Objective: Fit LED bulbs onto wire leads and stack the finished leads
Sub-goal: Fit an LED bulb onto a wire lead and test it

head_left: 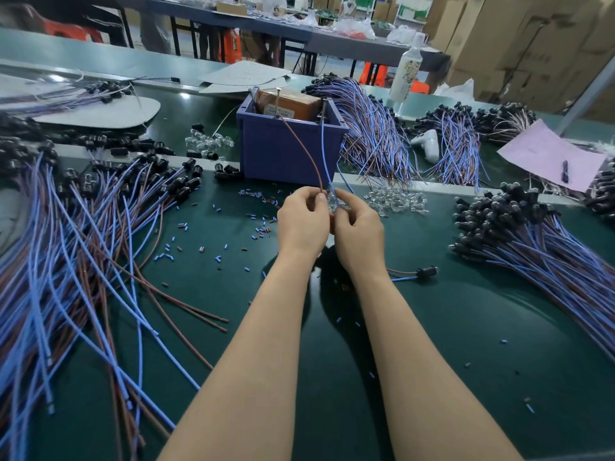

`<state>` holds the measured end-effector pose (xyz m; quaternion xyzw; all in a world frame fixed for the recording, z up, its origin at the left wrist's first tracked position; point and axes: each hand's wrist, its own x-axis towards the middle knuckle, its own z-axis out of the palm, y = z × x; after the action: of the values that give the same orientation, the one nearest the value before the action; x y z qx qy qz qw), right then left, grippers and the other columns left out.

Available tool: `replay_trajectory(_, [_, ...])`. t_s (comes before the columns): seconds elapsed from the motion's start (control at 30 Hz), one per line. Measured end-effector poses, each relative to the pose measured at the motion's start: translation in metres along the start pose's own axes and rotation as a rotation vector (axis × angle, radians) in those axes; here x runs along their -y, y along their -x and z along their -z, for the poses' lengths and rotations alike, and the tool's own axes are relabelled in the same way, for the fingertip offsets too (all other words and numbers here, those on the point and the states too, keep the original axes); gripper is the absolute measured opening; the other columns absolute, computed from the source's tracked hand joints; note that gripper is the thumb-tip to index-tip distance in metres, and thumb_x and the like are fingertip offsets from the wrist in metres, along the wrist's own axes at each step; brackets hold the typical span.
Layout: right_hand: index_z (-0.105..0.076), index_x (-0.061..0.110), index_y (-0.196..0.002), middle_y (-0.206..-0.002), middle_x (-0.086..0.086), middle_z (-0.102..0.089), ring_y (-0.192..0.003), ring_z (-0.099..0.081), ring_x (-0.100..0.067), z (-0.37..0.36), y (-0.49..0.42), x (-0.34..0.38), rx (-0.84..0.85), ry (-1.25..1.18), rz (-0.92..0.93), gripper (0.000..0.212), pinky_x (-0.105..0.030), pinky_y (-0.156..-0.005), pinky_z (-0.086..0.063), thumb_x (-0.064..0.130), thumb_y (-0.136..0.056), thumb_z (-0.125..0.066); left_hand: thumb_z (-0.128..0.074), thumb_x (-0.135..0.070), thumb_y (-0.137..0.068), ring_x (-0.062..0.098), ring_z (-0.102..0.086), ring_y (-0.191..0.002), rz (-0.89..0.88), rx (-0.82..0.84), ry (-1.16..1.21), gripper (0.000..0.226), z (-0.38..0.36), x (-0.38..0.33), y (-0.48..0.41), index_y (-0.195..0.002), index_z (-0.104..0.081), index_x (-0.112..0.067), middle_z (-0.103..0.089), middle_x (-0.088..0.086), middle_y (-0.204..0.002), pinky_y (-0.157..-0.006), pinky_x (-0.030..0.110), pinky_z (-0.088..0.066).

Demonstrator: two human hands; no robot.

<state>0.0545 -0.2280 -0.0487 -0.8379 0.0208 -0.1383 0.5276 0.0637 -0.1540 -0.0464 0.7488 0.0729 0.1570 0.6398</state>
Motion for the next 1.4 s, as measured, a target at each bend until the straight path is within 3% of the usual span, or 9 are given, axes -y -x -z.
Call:
replay_trajectory(0.23, [-0.061, 0.016, -0.125, -0.113, -0.009, -0.069, -0.099, -0.063, -0.02, 0.0004, -0.0003, -0.0009, 0.012, -0.014, -0.003, 0.037, -0.03, -0.093, -0.047, 0.007, -0.093, -0.043, -0.048, -0.015, -0.095, 0.021, -0.063, -0.087, -0.007, -0.004, -0.058, 0.012, 0.0007, -0.0012, 0.0019, -0.092, -0.059, -0.013, -0.07, 0.01, -0.093, -0.082, 0.03, -0.048])
replay_trajectory(0.37, [-0.061, 0.016, -0.124, -0.11, -0.007, -0.069, -0.082, -0.057, -0.011, 0.0015, -0.0014, -0.0028, -0.005, -0.028, -0.013, 0.037, -0.017, -0.076, -0.043, 0.007, -0.092, -0.043, -0.05, -0.016, -0.094, 0.024, -0.064, -0.089, -0.055, -0.022, -0.12, 0.011, 0.0003, -0.0026, 0.0036, -0.093, -0.06, -0.011, -0.071, 0.01, -0.092, -0.084, 0.034, -0.049])
replay_trajectory(0.5, [-0.06, 0.015, -0.124, -0.114, -0.009, -0.068, -0.1, -0.064, -0.02, 0.0001, -0.0011, -0.0027, -0.007, -0.049, -0.027, 0.037, -0.034, -0.094, -0.048, 0.006, -0.093, -0.042, -0.05, -0.016, -0.094, 0.023, -0.066, -0.083, -0.049, -0.043, -0.109, 0.01, 0.0002, -0.0023, 0.0034, -0.089, -0.057, -0.012, -0.071, 0.009, -0.088, -0.079, 0.03, -0.05])
replay_trajectory(0.6, [-0.06, 0.014, -0.125, -0.116, -0.01, -0.067, -0.107, -0.063, -0.023, -0.0015, -0.0011, -0.0022, 0.0, -0.046, -0.022, 0.037, -0.041, -0.096, -0.048, 0.006, -0.093, -0.042, -0.049, -0.014, -0.094, 0.025, -0.068, -0.082, -0.006, -0.029, -0.061, 0.01, 0.0008, -0.0009, 0.0013, -0.088, -0.057, -0.011, -0.07, 0.011, -0.086, -0.081, 0.032, -0.052])
replay_trajectory(0.97, [-0.06, 0.015, -0.124, -0.113, -0.01, -0.068, -0.106, -0.063, -0.025, -0.003, -0.0024, -0.0043, 0.009, -0.034, -0.027, 0.037, -0.042, -0.097, -0.047, 0.006, -0.093, -0.043, -0.051, -0.012, -0.093, 0.033, -0.066, -0.086, 0.029, 0.002, -0.001, 0.015, 0.0003, 0.003, -0.0032, -0.093, -0.063, -0.003, -0.069, 0.016, -0.086, -0.086, 0.045, -0.053])
replay_trajectory(1.4, [-0.061, 0.016, -0.123, -0.111, -0.011, -0.069, -0.104, -0.064, -0.025, -0.0036, -0.0024, -0.0049, 0.007, -0.034, -0.022, 0.036, -0.041, -0.096, -0.047, 0.007, -0.093, -0.044, -0.051, -0.013, -0.093, 0.031, -0.065, -0.088, 0.026, 0.015, 0.008, 0.016, 0.0002, 0.0064, -0.0052, -0.095, -0.065, -0.005, -0.068, 0.011, -0.083, -0.087, 0.044, -0.052])
